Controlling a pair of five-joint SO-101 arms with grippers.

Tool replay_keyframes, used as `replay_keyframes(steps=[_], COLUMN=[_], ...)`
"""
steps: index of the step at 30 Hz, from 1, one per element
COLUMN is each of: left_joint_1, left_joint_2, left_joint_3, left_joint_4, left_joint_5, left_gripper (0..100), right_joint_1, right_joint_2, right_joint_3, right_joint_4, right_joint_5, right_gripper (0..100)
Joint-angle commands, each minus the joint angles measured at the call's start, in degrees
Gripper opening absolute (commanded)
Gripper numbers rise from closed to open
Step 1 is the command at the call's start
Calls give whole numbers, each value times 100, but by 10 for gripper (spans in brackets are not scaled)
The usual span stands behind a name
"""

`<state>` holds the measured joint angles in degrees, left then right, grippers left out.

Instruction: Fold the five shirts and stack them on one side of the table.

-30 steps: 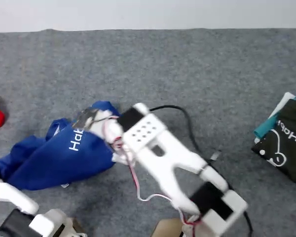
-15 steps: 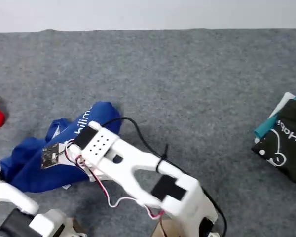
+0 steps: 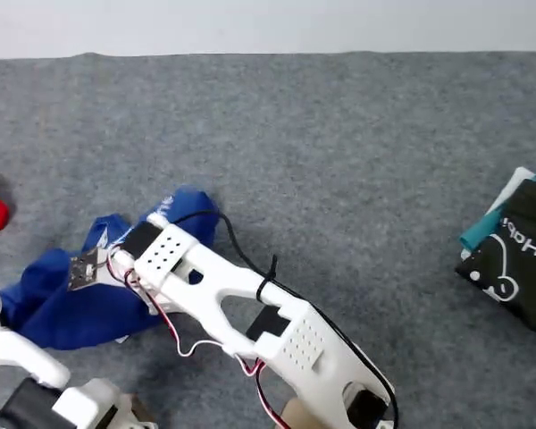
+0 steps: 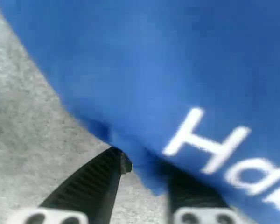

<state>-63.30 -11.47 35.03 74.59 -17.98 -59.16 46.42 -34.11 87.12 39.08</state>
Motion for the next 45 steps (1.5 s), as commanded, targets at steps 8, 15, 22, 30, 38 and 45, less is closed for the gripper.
replay_keyframes(steps=[8,15,22,30,38,45], left_joint_1=[9,712,1556,2831,3235,3244], left_joint_2=[-316,-316,-448,-1829,-2857,-3534], left_joint_3=[-760,-2237,-3705,-4523,-4673,-4673], left_joint_4=[624,1846,2585,2576,1934,1099], left_joint_5=[9,18,18,-18,-18,-18], left_gripper=[2,2,2,2,2,2], right_joint_1=[892,1754,2378,3099,4004,4558], right_joint_2=[-892,-2035,-3108,-4532,-5736,-6545], right_joint_3=[-202,-202,-202,-202,-202,-202], right_joint_4=[1411,1508,1499,1297,1077,1068], right_joint_5=[70,44,-211,-290,-527,-607], right_gripper=[10,10,10,11,11,11])
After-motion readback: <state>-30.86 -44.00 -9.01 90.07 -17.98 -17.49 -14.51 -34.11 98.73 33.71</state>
